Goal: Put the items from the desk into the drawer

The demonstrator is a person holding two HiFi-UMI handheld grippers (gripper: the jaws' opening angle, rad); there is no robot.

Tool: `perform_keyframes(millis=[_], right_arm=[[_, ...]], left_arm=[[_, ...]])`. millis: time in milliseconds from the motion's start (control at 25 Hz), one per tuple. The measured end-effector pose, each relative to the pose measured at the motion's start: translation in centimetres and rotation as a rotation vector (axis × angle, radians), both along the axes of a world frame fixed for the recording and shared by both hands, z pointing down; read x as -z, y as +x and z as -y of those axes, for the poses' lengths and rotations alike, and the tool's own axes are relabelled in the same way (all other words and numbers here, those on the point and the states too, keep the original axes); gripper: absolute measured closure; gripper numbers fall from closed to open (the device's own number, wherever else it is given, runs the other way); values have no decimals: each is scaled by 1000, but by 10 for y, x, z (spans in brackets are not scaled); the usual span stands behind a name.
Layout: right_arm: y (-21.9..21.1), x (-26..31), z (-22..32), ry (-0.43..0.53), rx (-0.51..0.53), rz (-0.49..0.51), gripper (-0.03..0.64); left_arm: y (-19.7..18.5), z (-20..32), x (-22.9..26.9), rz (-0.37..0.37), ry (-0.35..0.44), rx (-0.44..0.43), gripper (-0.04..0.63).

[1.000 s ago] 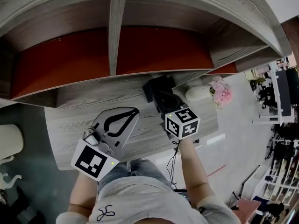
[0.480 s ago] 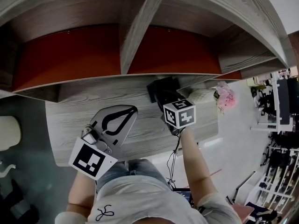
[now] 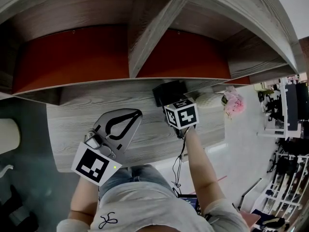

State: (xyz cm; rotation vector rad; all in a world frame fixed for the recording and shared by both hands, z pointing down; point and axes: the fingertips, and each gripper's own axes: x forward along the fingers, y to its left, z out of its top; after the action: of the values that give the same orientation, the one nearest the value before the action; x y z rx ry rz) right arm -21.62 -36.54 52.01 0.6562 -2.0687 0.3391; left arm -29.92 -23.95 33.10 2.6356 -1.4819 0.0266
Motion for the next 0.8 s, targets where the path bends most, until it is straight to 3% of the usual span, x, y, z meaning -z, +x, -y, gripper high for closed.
perform_keyframes(millis=[160, 800], right_arm=[[0, -3, -1, 9, 14, -56, 545], [12, 14, -24, 94, -1, 13, 580]], left_arm=[[-3, 0, 0, -17, -3, 10, 584], [-1, -4, -3, -61, -28, 14, 584]])
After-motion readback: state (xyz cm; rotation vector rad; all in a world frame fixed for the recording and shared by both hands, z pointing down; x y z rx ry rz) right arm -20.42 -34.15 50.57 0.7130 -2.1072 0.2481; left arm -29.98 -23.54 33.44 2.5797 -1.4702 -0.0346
